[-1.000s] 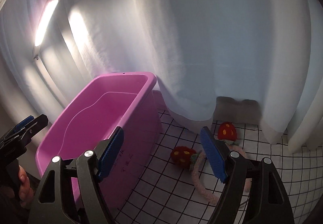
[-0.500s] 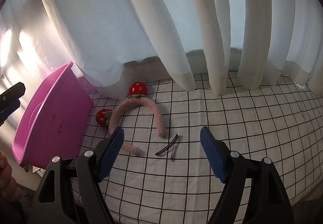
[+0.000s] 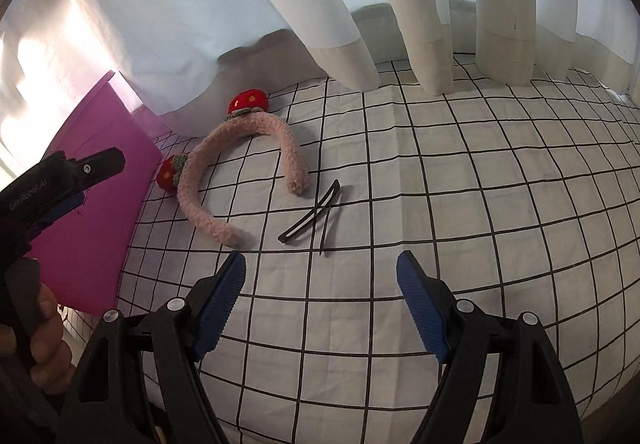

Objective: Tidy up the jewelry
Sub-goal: 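Withdraw both tools from the tub back over the table, then grasp the pink strawberry headband with the left tool while the right tool grasps the black hair clip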

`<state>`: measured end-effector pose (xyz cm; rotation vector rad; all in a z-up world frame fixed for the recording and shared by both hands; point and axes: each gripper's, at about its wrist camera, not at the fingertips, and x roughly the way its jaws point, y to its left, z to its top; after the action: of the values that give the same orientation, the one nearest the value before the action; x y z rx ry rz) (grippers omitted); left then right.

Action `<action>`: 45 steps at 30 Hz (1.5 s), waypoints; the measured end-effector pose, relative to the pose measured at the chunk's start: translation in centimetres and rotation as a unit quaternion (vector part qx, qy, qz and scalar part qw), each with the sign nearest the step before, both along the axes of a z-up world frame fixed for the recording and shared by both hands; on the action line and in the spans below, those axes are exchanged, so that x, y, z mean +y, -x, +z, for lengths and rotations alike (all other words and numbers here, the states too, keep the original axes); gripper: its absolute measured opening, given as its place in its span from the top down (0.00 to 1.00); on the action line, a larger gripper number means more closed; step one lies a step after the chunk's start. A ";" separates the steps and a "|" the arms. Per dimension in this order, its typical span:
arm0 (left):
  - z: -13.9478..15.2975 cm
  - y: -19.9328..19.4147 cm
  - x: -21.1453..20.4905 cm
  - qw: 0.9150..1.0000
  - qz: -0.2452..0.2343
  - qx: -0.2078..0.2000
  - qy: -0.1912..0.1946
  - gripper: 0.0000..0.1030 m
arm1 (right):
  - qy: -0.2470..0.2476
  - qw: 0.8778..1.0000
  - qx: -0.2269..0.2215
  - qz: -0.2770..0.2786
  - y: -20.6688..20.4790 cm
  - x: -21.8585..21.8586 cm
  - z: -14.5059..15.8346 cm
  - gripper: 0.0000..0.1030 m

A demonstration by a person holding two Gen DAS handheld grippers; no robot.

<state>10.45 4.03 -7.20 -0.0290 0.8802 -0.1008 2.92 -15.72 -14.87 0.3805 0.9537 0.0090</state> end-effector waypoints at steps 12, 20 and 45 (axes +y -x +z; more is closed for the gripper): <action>-4.6 -3.6 0.9 1.000 0.000 0.024 -0.003 0.06 | 0.040 0.996 -0.006 -0.074 -2.1 2.4 -2.8 0.28; -5.7 -4.7 0.7 1.000 -0.003 0.021 -0.005 0.06 | 0.086 0.990 -0.005 -0.108 -2.8 3.7 -2.8 0.28; -10.0 -7.6 -0.6 0.997 0.003 0.077 -0.025 0.05 | 0.167 0.979 0.025 -0.115 -4.6 5.2 -3.9 0.28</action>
<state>18.00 3.42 -17.23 0.0082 1.0367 -0.0708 7.55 -10.54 -18.73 0.1778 0.9359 -0.3696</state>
